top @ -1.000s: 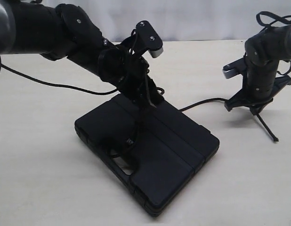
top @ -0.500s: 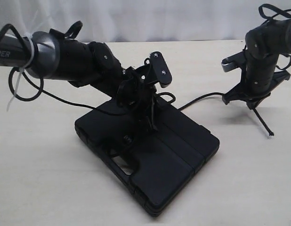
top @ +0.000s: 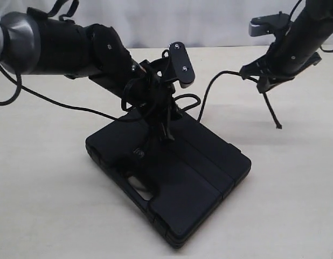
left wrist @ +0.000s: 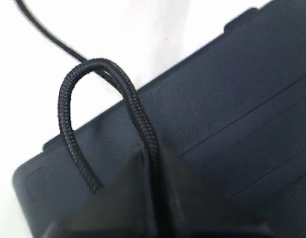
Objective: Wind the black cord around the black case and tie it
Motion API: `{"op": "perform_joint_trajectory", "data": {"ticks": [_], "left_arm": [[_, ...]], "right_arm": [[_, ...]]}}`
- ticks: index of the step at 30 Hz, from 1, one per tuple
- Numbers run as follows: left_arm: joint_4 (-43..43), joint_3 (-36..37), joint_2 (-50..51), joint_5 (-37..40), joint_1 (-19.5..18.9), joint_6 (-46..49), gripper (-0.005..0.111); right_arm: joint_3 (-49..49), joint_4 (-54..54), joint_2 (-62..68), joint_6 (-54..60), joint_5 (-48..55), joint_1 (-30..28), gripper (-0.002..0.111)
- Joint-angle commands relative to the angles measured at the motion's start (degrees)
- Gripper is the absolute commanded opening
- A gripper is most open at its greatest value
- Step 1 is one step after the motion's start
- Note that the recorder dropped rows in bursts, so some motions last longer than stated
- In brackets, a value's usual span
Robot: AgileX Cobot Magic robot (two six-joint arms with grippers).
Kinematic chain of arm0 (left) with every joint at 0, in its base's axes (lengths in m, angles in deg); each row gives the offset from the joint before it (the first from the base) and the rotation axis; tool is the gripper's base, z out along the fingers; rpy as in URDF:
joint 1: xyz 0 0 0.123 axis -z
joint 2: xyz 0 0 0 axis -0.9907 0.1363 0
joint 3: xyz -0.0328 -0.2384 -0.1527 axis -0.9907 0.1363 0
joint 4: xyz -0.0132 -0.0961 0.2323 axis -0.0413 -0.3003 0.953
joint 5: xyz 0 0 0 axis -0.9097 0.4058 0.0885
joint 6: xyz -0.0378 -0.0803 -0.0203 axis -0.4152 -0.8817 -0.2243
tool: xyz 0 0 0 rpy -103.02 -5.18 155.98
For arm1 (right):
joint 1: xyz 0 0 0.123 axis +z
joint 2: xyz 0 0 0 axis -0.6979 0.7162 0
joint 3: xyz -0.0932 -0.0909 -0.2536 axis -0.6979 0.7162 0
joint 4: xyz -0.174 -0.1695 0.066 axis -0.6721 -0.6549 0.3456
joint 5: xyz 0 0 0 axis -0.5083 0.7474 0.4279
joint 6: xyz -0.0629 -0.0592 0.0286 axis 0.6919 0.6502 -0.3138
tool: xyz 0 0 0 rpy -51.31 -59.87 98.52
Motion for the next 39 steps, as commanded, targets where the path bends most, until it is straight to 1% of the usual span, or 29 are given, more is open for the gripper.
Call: {"op": "perform_joint_trajectory", "data": {"ticks": [1, 3, 5, 8, 9, 10, 11, 13, 15, 17, 20, 21, 26, 30, 36, 39], "left_arm": [[-0.15, 0.48, -1.87, -2.69, 0.5, -3.05, 0.0], [-1.05, 1.76, -2.65, -4.35, 0.5, -3.05, 0.0], [-1.51, 3.48, -3.93, -6.31, 0.5, -2.84, 0.0], [-1.51, 6.34, -5.43, -7.86, 0.5, -2.44, 0.0], [-1.51, 7.09, -5.73, -8.53, 0.5, -2.44, 0.0], [-1.67, 7.82, -6.05, -9.64, 0.77, -2.44, 0.0], [-1.89, 8.46, -6.27, -10.79, 1.08, -2.44, 0.0], [-2.15, 9.39, -6.58, -14.16, 1.85, -2.44, 0.0], [-3.28, 9.49, -6.58, -17.3, 2.68, -2.44, 0.0], [-4.98, 9.49, -6.58, -21.35, 4.15, -2.44, 0.0], [-4.86, 9.49, -6.58, -24.84, 6.73, -2.56, 0.0], [-4.73, 9.49, -6.58, -25.11, 7.58, -2.56, 0.0], [-4.47, 9.49, -6.58, -24.77, 10.4, -2.56, 0.0], [-4.39, 9.49, -6.58, -24.64, 11.17, -2.46, 0.0], [-4.39, 9.49, -6.58, -26.24, 11.17, -2.46, 0.0], [-4.39, 9.49, -6.58, -27.21, 11.17, -2.46, 0.0]], "right_arm": [[0.82, 12.55, -1.14, 8.26, 3.39, -0.87, 0.004], [2.89, 18.08, -1.14, 11.87, 3.23, -2.09, 0.004], [5.27, 26.73, -0.9, 16.52, 1.89, -4.59, 0.004], [10.26, 43.94, -0.76, 26.2, -0.92, -9.81, 0.004], [12.22, 53.64, -0.76, 30.89, -1.05, -11.65, 0.004], [14.38, 60.55, -0.76, 35.29, -0.35, -12.62, 0.004], [16.18, 68.24, -0.58, 38.65, 1.46, -13.29, 0.004], [20.27, 79.49, -0.31, 44.87, 3.71, -13.79, 0.004], [24.65, 88.32, -0.05, 49.9, 3.58, -13.2, 0.004], [28.95, 94.12, 0.2, 56.49, 3.42, -12.14, 0.004], [30.98, 94.12, 0.24, 58.32, -4.24, -9.83, 0.004], [30.98, 94.12, 0.38, 58.21, -4.82, -9.38, 0.004], [27.7, 94.12, 0.4, 53.65, 0.77, -9.97, 0.004], [25.37, 94.12, 0.4, 51.79, 3.34, -12.65, 0.004], [26.32, 94.12, 0.49, 47.15, 3.41, -17.04, 0.004], [27.65, 94.12, 0.54, 45.51, 5.53, -18.32, 0.004]]}}
